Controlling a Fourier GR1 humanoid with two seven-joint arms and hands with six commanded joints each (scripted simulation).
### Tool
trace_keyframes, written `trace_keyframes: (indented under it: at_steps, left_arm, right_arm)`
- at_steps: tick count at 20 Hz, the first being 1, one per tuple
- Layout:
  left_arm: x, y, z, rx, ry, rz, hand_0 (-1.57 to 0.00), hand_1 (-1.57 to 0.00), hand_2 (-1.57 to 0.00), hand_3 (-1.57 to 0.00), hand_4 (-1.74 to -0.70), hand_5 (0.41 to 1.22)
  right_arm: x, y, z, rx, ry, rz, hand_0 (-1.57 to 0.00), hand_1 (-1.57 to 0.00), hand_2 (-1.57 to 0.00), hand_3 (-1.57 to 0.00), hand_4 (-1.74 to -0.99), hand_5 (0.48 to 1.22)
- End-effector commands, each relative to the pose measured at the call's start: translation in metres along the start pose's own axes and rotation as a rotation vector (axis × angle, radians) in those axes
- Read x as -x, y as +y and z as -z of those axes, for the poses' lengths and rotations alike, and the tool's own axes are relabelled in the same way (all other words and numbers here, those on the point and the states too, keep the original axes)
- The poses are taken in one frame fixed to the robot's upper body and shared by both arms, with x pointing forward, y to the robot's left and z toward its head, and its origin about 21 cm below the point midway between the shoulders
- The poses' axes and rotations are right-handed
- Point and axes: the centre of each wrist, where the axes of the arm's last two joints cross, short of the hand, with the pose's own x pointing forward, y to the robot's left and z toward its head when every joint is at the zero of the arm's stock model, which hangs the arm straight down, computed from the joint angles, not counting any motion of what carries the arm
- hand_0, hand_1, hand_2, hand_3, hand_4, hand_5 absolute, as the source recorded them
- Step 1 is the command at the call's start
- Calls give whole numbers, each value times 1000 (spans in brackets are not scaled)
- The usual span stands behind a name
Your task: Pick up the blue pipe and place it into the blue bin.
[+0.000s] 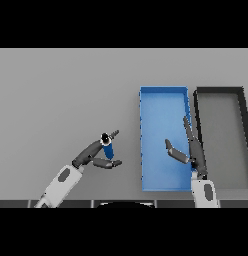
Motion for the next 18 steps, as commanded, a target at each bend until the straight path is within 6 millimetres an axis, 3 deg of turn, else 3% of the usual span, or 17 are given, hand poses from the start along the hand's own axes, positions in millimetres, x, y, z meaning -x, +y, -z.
trace_keyframes:
  at_steps: [1, 3, 4, 5, 7, 10, 13, 18]
  left_arm:
    - [1, -2, 3, -4, -10, -10, 1, 1, 1, 1, -1107, 463]
    - [0, -7, 11, -12, -37, -74, 1, -41, -151, -121, -1186, 550]
    - [0, -10, 12, -15, -54, -101, -10, -156, -308, -276, -1243, 613]
    - [2, -10, 12, -26, -61, -133, -125, -319, -485, -535, -1281, 735]
    - [2, -13, 13, -40, -71, -152, -602, -752, -865, -908, -1439, 910]
    - [-4, -19, 16, -16, -81, -151, -1075, -1151, -1210, -1194, -1580, 1062]
    - [-5, -28, 15, -23, -114, -116, -1317, -1356, -1386, -1378, -1513, 1139]
    - [-29, -26, 22, -57, -226, -120, -1488, -1501, -1510, -1508, -1474, 1194]
  right_arm:
    - [0, 1, 2, 3, 10, 14, 1, 1, 1, 1, -1207, 650]
    - [3, 1, -2, -6, -4, 12, 1, 1, 1, 1, -1213, 655]
    - [3, 0, 0, -6, -3, 18, 1, 1, 1, 1, -1217, 655]
    - [1, 2, 0, -10, -7, 20, 1, 1, 1, 1, -1220, 656]
    - [2, 2, 0, -4, 2, 18, 1, 1, 1, 1, -1219, 657]
    - [4, 3, 1, -10, 13, 35, 1, 1, 1, 1, -1233, 660]
    - [3, 4, 2, -18, -3, 39, 1, 1, 1, 1, -1222, 646]
    - [2, -2, 5, -6, 17, 53, 1, 1, 1, 1, -1225, 630]
